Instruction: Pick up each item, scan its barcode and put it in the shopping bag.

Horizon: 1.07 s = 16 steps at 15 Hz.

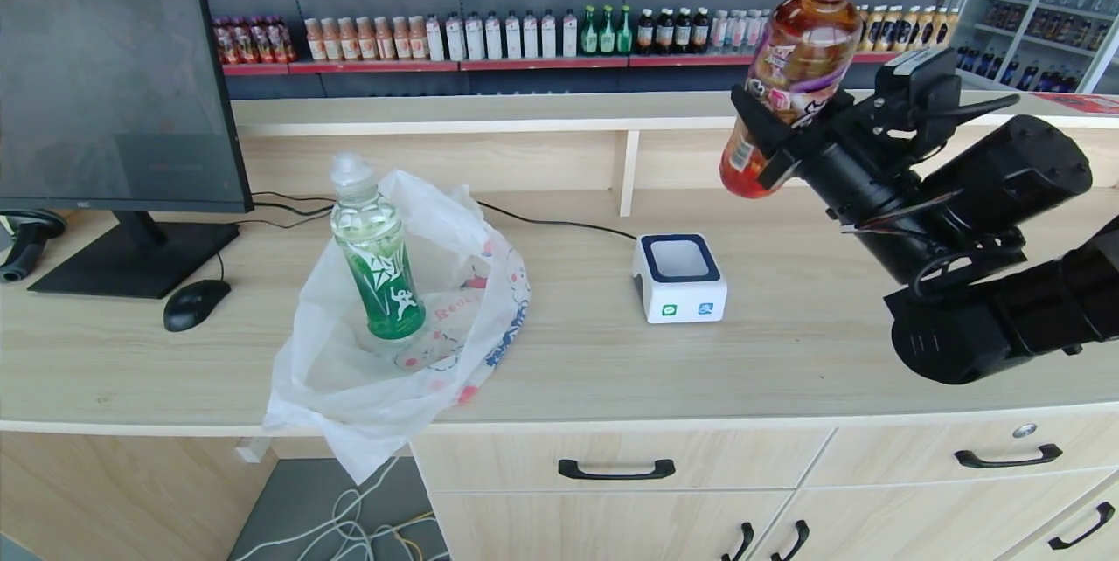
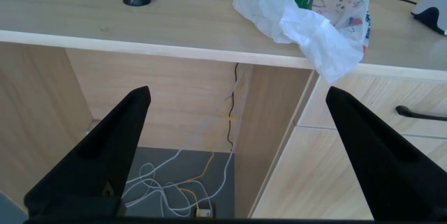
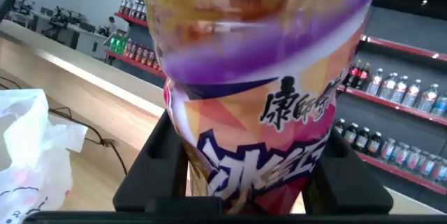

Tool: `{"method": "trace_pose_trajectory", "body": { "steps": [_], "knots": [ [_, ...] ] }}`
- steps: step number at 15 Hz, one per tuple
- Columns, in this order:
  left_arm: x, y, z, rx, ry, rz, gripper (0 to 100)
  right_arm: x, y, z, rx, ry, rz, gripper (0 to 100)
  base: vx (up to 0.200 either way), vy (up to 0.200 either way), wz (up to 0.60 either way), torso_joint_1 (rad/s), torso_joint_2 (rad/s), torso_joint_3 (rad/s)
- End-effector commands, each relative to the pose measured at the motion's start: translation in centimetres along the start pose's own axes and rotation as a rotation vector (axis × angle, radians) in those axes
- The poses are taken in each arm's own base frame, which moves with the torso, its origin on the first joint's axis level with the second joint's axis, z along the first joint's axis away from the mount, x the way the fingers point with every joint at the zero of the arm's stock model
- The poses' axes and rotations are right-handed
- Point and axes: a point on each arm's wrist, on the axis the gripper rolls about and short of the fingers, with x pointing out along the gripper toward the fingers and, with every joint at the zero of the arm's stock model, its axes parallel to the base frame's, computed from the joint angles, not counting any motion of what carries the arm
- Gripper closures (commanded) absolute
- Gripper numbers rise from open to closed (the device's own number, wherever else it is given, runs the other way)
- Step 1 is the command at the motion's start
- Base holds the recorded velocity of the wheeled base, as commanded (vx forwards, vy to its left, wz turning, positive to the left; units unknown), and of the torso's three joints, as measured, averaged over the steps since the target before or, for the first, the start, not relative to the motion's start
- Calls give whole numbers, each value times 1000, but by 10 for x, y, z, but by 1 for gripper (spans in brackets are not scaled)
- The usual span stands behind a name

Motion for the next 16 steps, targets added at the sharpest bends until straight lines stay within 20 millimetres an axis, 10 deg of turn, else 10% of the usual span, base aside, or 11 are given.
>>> {"method": "trace_pose_trajectory", "body": {
  "steps": [1,6,16],
  "knots": [
    [0,0,0,-1,1,1,0,-25,-4,17,81,52,-44,100,0,0,0,0,0,0],
    [0,0,0,-1,1,1,0,-67,14,12,251,207,-36,100,0,0,0,0,0,0],
    [0,0,0,-1,1,1,0,-63,9,13,263,193,-76,100,-80,20,0,6,4,1]
  ]
}}
